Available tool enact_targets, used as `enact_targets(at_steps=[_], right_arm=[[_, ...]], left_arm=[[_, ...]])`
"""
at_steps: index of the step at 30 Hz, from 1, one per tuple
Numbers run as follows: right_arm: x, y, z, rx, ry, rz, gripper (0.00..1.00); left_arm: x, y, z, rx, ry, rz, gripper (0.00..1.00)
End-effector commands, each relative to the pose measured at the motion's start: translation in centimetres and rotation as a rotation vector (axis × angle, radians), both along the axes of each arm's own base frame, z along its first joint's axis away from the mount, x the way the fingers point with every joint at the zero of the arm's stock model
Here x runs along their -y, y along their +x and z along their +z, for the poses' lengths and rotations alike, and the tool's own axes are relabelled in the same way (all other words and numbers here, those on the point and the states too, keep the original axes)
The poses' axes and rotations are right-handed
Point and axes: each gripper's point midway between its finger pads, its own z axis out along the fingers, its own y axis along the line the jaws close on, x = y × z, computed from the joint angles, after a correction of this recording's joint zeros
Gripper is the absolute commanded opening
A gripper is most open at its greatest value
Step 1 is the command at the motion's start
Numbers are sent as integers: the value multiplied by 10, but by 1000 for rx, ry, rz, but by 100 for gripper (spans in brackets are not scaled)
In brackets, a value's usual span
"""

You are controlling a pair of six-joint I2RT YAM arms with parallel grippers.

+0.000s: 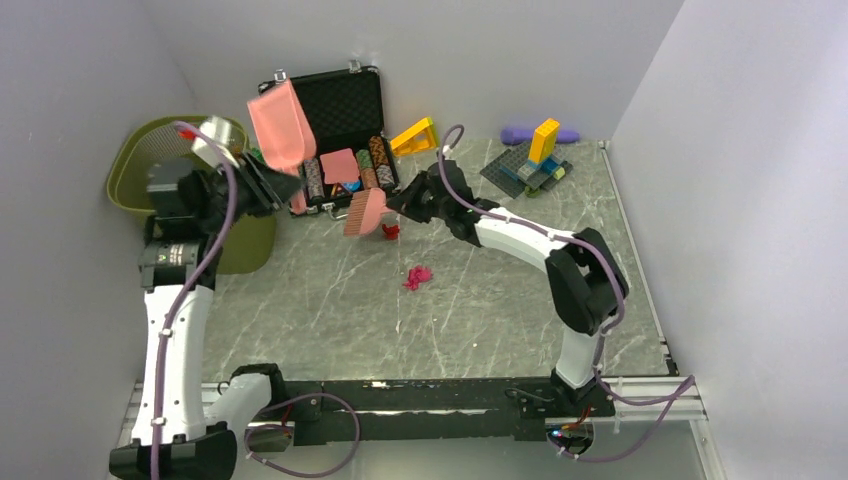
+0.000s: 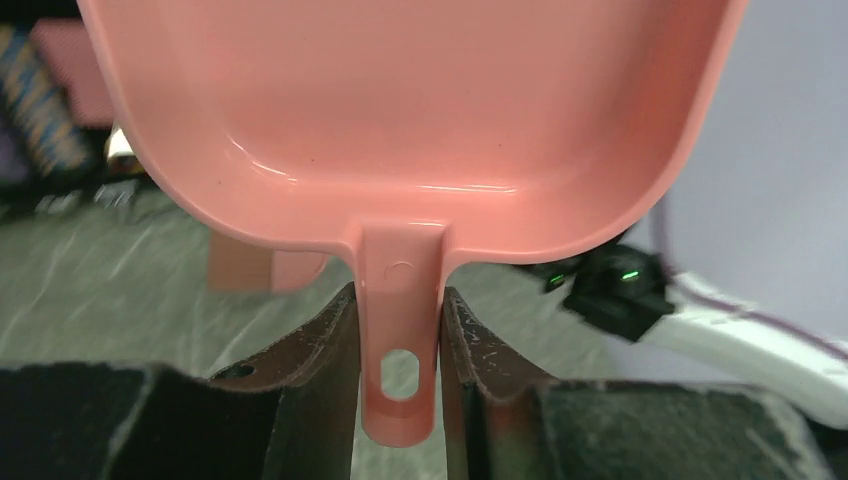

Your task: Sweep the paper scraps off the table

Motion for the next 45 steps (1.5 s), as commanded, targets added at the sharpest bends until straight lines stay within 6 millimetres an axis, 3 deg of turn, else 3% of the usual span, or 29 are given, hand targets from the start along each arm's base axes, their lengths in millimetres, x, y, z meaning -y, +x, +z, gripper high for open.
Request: enact_targets(at_steps=[1,6,9,11,13,18,22,28,32,35,39,42,45], right_arm=[[-13,36,22,39,142,-122,0],[8,51,-45,-157,33,-353,0],[26,41,-75,-291,-54,-454,0],[44,27,-84,-329,-144,-512,0],[66,7,-77,-348,-203,-582,0],[99,-48,-54,-338,-250,-663,0],[113,-62,-16,-204,-170,-695,0],[112,-35,49,89,-69,-601,0],[107,-5,70,145,-52,-538,0],[92,21,79,193,-9,-424,0],[81,51,73,229,35,-378,0],[74,74,50,186,50,-369,0],[73,89,9,57,41,-399,0]], left_arm=[[-28,0,-107,-221,302,152,0],[-20,5,-145,-250,443,146,0],[-12,8,-165,-270,507,111,0],[-7,6,-175,-282,530,72,0],[-4,4,-183,-291,537,41,0],[9,-5,-190,-298,515,-31,0],[11,-6,-189,-295,510,-39,0],[13,-9,-192,-295,506,-47,0],[16,-10,-196,-302,503,-65,0],[18,-9,-201,-325,503,-83,0],[21,-9,-208,-352,504,-106,0],[23,-9,-212,-366,504,-117,0],[24,-9,-213,-372,506,-124,0]])
